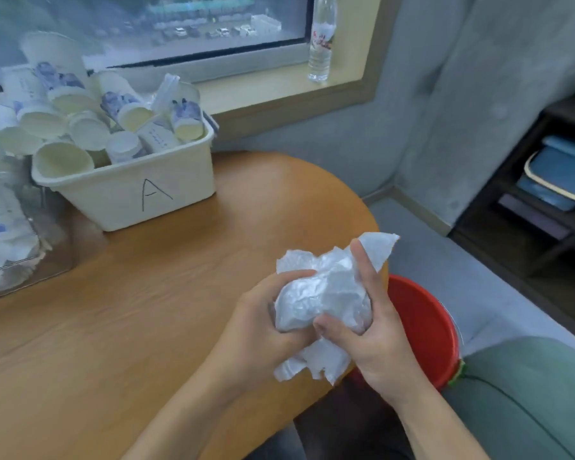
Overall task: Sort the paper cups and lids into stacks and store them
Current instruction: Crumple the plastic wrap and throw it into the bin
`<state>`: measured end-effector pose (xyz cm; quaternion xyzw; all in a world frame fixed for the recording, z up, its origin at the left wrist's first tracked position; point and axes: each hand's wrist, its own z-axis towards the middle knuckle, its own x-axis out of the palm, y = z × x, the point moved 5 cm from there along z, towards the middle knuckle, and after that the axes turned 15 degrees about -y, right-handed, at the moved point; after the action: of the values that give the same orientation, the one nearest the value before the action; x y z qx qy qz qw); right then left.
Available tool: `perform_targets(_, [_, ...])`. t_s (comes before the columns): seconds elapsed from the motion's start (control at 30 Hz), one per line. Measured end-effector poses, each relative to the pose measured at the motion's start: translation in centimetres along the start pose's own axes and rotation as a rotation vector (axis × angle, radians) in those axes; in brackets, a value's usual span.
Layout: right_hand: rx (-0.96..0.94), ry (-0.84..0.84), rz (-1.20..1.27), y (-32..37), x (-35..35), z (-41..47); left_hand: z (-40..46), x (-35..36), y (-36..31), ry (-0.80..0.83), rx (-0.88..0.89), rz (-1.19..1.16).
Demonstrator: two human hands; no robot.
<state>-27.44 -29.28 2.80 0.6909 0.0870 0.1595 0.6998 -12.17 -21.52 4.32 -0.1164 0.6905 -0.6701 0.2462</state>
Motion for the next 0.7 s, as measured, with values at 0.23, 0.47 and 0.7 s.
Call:
perform_targets(0.23, [0.004, -0.187, -0.035, 0.9, -9.7, 0.1, 0.8, 9.7, 0.0, 0.157, 0.064, 0.015])
perform_targets(0.47, [0.085, -0.309, -0.085, -0.8, -17.0, -0.8, 0.5, 17.5, 1.4, 0.220, 0.076, -0.018])
perform_targets(0.7, [0.188, -0.312, -0.254, -5.2, -20.7, -1.3, 0.2, 23.2, 5.3, 0.288, 0.011, -0.007])
